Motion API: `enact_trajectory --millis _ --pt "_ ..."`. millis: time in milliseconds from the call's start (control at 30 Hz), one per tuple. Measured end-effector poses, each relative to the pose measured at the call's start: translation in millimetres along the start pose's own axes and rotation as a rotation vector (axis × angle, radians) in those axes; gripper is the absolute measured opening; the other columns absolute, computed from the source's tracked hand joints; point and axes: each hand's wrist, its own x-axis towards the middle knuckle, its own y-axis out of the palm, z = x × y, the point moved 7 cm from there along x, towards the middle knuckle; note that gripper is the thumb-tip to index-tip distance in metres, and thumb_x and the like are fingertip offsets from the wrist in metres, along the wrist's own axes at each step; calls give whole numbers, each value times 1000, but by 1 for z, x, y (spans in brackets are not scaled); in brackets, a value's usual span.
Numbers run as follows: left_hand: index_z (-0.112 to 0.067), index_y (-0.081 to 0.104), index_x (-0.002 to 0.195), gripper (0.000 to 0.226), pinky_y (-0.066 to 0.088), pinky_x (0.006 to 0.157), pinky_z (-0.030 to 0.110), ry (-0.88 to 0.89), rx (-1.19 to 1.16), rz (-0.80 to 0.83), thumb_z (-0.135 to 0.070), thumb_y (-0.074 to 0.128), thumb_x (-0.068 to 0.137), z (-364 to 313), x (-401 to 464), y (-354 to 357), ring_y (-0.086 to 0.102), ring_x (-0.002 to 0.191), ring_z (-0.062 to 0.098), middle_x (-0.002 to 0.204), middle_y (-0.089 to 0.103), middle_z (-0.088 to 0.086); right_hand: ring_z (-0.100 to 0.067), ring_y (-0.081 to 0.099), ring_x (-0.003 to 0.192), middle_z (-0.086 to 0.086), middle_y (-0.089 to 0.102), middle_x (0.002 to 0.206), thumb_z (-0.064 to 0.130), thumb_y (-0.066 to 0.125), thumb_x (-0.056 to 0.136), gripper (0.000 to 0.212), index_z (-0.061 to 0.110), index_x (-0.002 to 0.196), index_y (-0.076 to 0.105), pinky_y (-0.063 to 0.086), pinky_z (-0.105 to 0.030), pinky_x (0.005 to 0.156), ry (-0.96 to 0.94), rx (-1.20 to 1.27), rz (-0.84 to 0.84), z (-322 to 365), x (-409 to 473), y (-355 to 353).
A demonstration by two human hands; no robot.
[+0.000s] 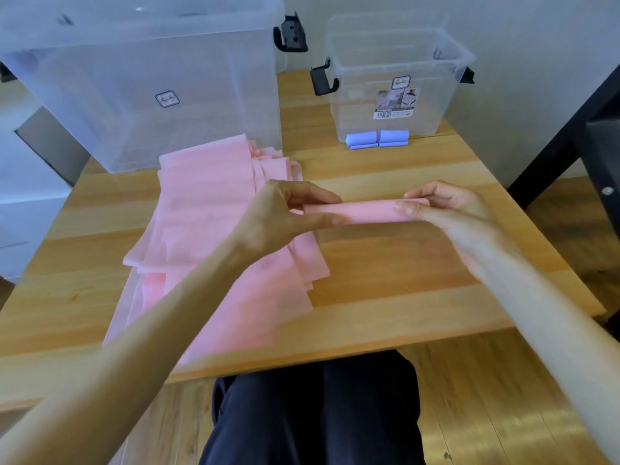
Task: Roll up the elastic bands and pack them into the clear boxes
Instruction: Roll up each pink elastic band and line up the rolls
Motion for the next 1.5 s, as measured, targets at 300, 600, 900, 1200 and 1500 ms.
enact_trajectory --millis 300,600,900,1200,1500 --pt "-19 79 103 26 53 80 17 90 172 -29 -27 83 78 16 105 13 68 82 19 96 75 -10 13 60 65 10 70 82 19 81 79 18 14 92 71 38 4 65 -52 -174 -87 3 93 -35" --pt "-27 76 102 19 39 70 3 129 255 -135 -31 78 83 35 141 24 55 69 -15 97 72 -14 17 60 64 9 69 82 14 80 81 23 7 100 71 39 3 65 -74 -231 -109 -5 142 -37" --pt "-26 75 108 23 43 75 2 94 293 -151 -33 75 86 39 145 20 62 84 -8 100 70 -15 -9 64 84 9 73 84 53 79 69 34 23 84 77 50 -38 95 -191 -397 -234 -4 149 -38" --pt "-24 73 114 31 45 84 2 75 318 -163 -22 77 83 41 140 14 66 96 1 111 71 -12 -2 60 86 18 64 81 48 77 78 37 19 101 73 44 -43 102 -223 -436 -344 -1 144 -38" --pt "-19 74 111 29 41 78 -3 77 290 -188 -17 78 82 36 134 14 64 88 1 102 67 -15 -13 57 96 5 66 107 21 84 75 42 20 114 68 44 -30 93 -234 -531 -293 -8 128 -41"
